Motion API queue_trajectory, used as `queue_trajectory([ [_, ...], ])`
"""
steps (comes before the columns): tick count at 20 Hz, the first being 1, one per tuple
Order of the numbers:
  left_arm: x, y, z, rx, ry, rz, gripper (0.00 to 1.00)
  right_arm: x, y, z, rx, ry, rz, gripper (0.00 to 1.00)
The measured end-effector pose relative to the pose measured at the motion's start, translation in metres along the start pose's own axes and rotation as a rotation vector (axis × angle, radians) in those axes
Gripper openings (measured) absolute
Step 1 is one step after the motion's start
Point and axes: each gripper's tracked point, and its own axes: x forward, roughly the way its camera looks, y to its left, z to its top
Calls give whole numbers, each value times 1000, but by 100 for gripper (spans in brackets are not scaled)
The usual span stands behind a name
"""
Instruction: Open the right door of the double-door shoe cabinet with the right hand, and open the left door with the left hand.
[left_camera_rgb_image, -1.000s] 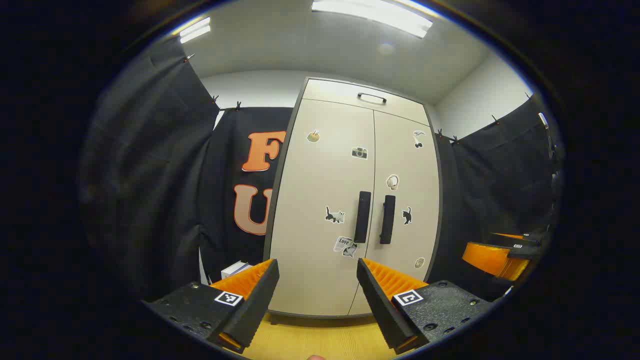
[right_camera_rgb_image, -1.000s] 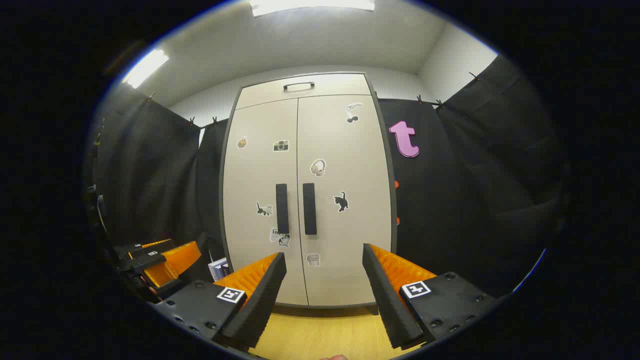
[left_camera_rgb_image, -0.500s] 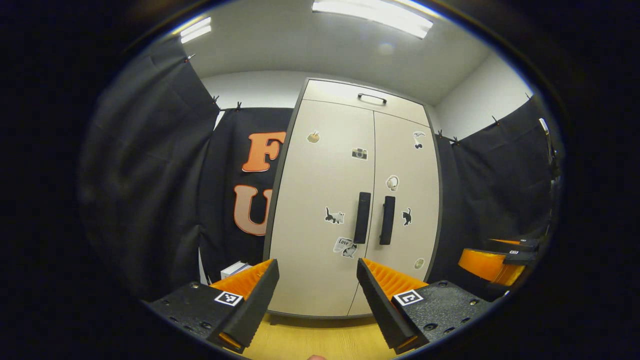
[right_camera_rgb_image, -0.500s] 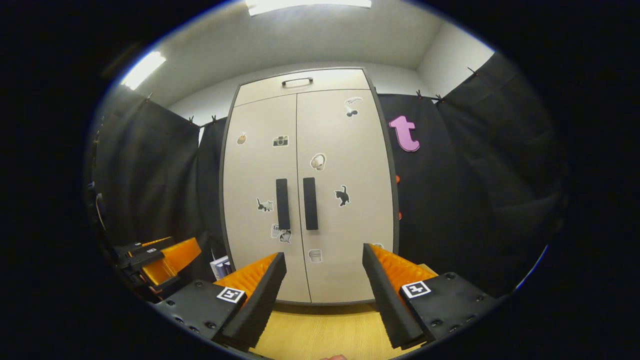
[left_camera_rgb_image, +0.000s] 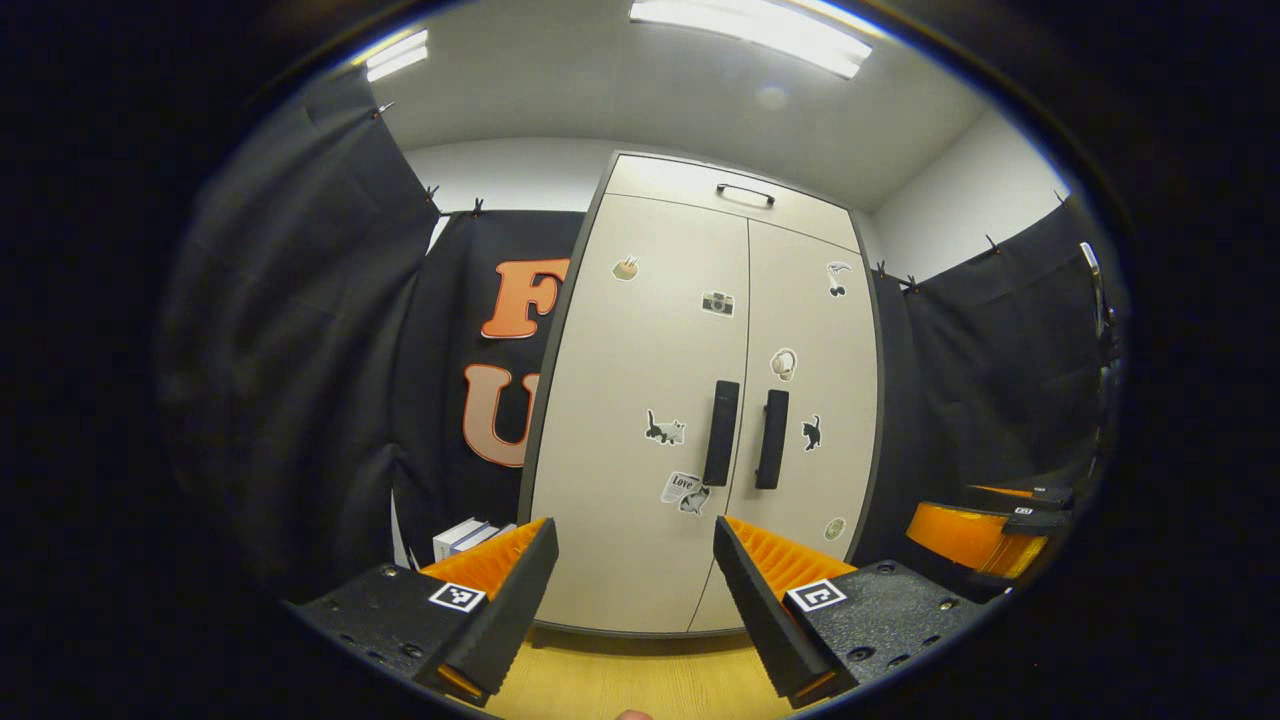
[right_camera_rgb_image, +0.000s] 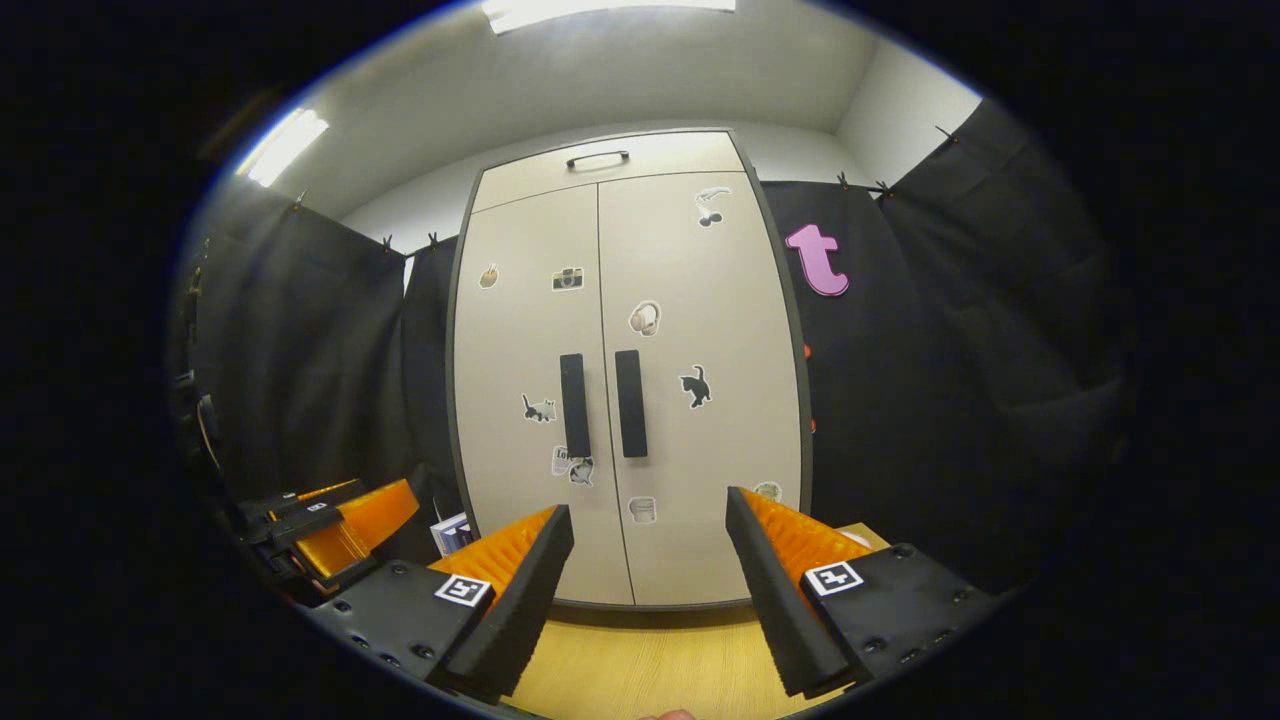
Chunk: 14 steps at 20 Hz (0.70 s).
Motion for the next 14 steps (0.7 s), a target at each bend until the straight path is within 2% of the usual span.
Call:
queue_trajectory([
  [1, 1, 0, -2, 4, 2, 0, 97, 3, 1, 5, -13, -12, -2, 98],
  [6, 3, -4, -11, -17, 30, -32, 95, 37, 11, 27, -77, -33, -11, 98],
  [10, 13, 3, -10, -19, 18, -24, 94, 75, 10, 50, -153, -77, -43, 98],
  [12, 14, 8, -12, -12, 17, -18, 94, 99, 19, 60, -125, -79, -17, 98],
  [14, 12, 17, -14, 13, 26, 3, 94, 127, 31, 67, -53, -43, 41, 98],
])
